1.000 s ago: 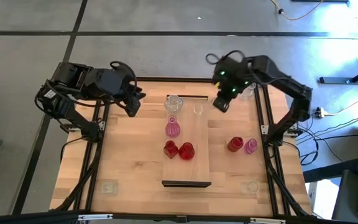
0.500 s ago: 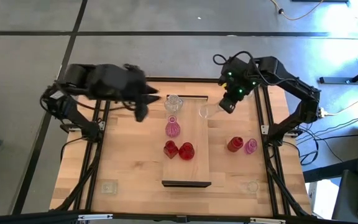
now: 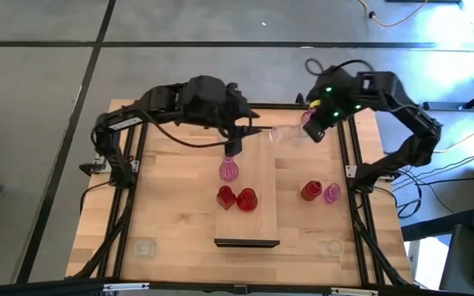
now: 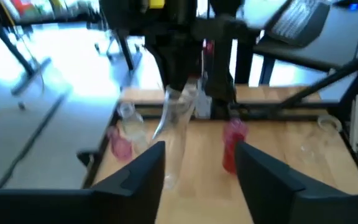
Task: Sort vases onto shelf
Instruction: Put the transparent vase on the shelf aligned with the other transparent vase
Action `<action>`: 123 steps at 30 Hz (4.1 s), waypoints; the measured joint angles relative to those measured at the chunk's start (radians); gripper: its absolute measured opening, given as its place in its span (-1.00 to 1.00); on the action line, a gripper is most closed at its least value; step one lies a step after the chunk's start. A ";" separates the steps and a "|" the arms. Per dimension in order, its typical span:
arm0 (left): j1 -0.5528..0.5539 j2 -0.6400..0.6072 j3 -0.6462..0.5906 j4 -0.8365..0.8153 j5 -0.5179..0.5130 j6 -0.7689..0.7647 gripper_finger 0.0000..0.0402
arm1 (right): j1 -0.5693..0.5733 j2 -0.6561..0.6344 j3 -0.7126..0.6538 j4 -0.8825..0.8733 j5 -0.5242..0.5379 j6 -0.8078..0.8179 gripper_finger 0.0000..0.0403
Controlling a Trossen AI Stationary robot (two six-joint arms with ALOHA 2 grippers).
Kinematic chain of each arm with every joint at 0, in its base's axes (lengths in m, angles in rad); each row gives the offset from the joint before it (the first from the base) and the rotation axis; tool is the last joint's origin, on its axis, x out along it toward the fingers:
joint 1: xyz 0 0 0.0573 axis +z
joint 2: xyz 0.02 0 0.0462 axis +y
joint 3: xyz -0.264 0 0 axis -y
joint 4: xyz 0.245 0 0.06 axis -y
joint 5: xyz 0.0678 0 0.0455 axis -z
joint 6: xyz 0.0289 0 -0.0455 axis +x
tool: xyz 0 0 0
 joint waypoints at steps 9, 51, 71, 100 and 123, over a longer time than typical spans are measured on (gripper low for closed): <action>0.004 0.063 0.000 0.124 -0.008 0.116 0.16 | -0.018 -0.027 0.004 0.169 -0.120 0.036 -1.00; 0.033 0.174 0.001 0.128 -0.031 0.077 -0.12 | -0.018 0.043 0.004 0.316 -0.313 -0.016 -1.00; 0.025 0.175 0.002 0.036 -0.101 0.018 -0.12 | -0.018 0.042 0.004 0.357 -0.313 -0.020 -0.68; 0.111 0.094 0.047 0.297 0.124 -0.192 -0.13 | -0.017 -0.205 0.005 0.470 -0.085 -0.134 0.05; 0.134 0.100 0.047 0.492 0.273 -0.290 -0.13 | -0.016 -0.187 -0.278 0.925 -0.331 -0.147 0.38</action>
